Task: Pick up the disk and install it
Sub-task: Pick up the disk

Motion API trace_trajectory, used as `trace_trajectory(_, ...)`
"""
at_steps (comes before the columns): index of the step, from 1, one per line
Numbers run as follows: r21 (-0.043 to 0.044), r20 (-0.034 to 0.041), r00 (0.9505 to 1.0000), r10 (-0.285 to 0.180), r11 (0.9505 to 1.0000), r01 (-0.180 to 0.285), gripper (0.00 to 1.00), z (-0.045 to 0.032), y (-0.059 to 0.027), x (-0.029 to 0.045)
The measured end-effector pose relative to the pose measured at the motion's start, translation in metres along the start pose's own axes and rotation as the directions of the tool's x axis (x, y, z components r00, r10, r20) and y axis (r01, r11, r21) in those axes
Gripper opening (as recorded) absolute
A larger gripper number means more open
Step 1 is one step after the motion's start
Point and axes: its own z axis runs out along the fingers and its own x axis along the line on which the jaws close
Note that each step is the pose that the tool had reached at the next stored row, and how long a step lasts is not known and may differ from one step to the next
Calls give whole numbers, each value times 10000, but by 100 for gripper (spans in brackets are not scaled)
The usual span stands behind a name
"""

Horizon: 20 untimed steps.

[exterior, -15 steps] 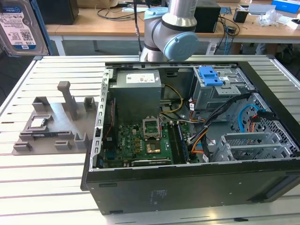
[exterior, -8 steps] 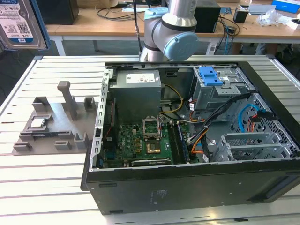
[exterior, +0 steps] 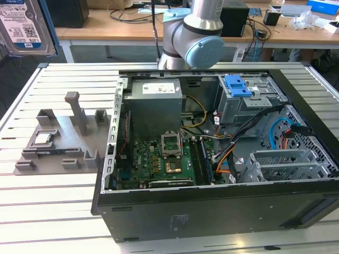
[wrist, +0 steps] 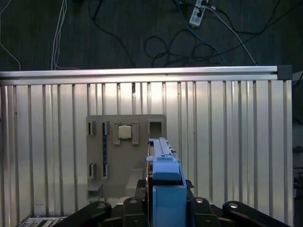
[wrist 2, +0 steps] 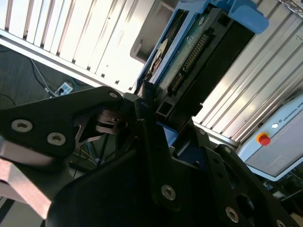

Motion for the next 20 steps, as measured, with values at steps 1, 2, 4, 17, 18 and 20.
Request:
trace_trajectory(1,1,0,10000,-1,10000,1,36,0,-58,-2)
trace_trajectory(2,1,1,10000,0,10000,0,36,0,-86,-2)
trace_trajectory(4,0,0,10000,-2,10000,2,36,-1,-168,-4)
trace_trajectory(17,1,0,10000,0,10000,0,36,-5,-654,-13)
trace_trajectory(18,0,1,10000,0,10000,0,36,-6,-680,-14)
trace_trajectory(20,0,0,10000,-1,10000,1,36,-7,-759,-16)
